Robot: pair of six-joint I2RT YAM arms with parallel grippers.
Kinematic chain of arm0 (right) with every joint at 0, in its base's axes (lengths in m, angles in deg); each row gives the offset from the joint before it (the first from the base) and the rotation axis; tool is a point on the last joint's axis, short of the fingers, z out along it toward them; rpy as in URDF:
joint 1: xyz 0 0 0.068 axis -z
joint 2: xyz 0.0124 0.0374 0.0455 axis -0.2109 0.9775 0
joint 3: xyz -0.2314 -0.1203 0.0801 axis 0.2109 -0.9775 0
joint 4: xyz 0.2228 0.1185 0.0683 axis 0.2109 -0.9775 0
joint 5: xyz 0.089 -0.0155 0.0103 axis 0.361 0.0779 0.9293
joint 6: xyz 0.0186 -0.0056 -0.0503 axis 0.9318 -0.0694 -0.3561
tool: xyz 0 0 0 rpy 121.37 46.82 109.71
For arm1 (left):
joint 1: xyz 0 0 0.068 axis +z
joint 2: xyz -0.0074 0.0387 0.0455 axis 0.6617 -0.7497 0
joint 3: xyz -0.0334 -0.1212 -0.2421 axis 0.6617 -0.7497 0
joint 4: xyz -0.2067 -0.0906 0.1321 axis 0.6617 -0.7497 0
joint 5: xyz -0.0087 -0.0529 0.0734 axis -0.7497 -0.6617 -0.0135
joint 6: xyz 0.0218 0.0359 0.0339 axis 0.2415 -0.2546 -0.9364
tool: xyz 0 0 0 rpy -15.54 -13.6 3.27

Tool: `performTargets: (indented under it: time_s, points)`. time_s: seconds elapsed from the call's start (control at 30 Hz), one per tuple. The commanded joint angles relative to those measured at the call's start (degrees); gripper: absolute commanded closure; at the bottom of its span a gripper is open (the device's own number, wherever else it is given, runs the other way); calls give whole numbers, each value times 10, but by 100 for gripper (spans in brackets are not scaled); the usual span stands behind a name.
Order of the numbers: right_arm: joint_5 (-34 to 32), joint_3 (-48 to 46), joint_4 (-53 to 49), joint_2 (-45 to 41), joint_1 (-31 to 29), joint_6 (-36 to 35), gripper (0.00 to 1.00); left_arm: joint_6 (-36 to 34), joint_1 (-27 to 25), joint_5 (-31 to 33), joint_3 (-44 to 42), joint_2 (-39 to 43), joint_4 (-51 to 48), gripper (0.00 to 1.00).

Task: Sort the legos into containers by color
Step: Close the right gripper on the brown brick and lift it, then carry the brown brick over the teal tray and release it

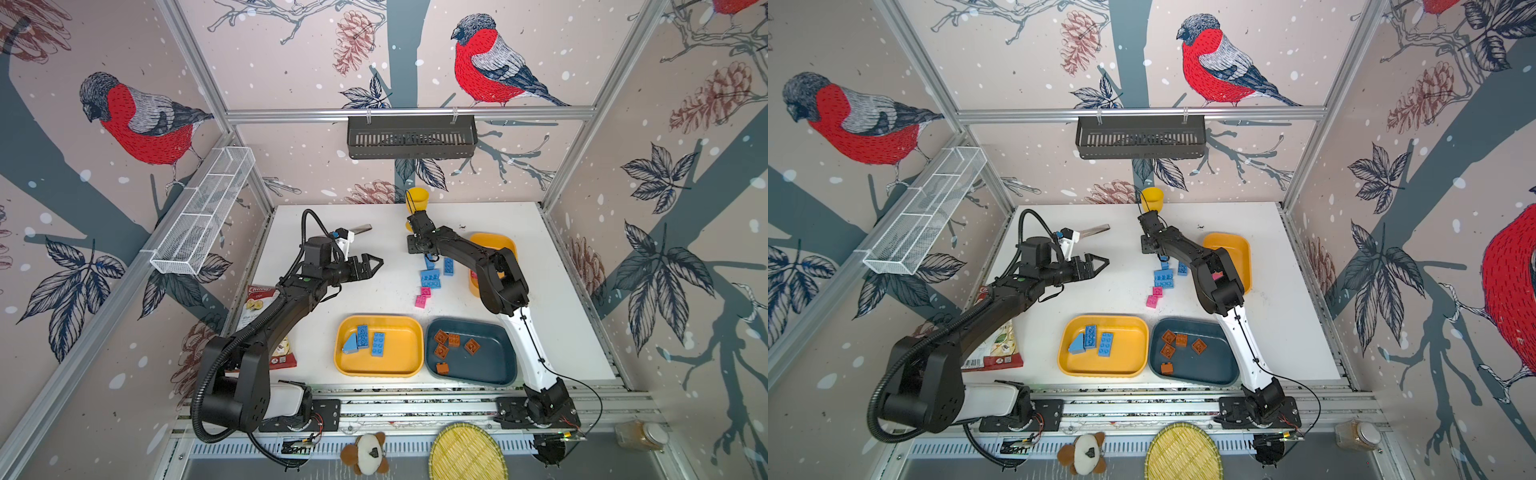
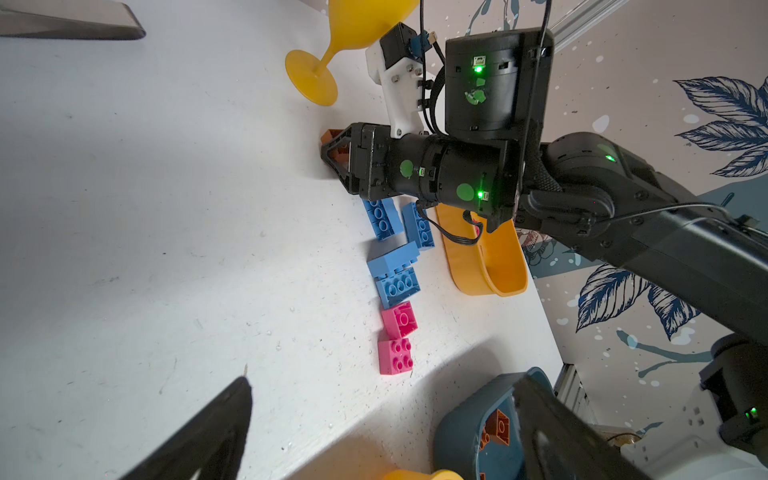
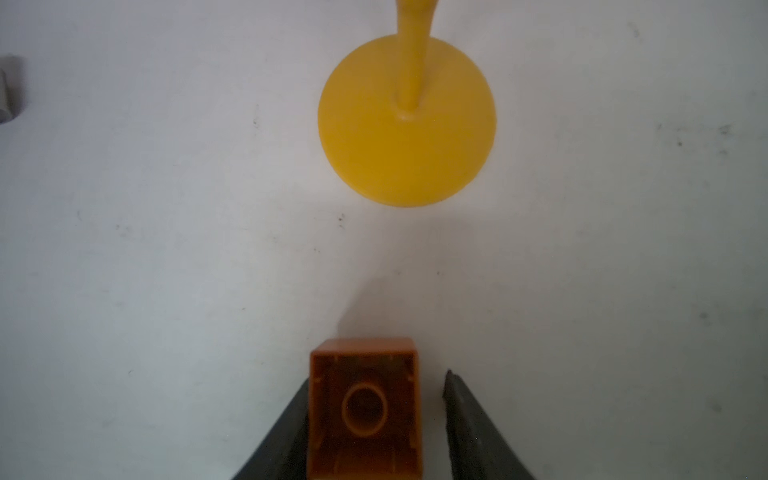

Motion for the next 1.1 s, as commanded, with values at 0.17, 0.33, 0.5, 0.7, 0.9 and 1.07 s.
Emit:
performTargets:
  time_s: [0.17,0.33,0.5,0.7,0.9,1.07]
  points:
    - [-2,-4,45,4,1,-13,56,4,0,-12,4,-5,13,2]
    - [1,7,39,8,0,-15,68,3,1,-13,0,-3,14,3]
    - [-5,-9,39,-24,-5,-25,77,1,1,-14,-2,-1,12,3]
    - [19,-93,37,-133,-21,-40,77,3,1,-25,1,-5,18,2]
    - [61,-281,51,-310,-40,-27,76,6,1,-47,4,-10,25,3]
    - [63,-422,12,-460,-61,14,76,14,1,-66,2,-17,36,3]
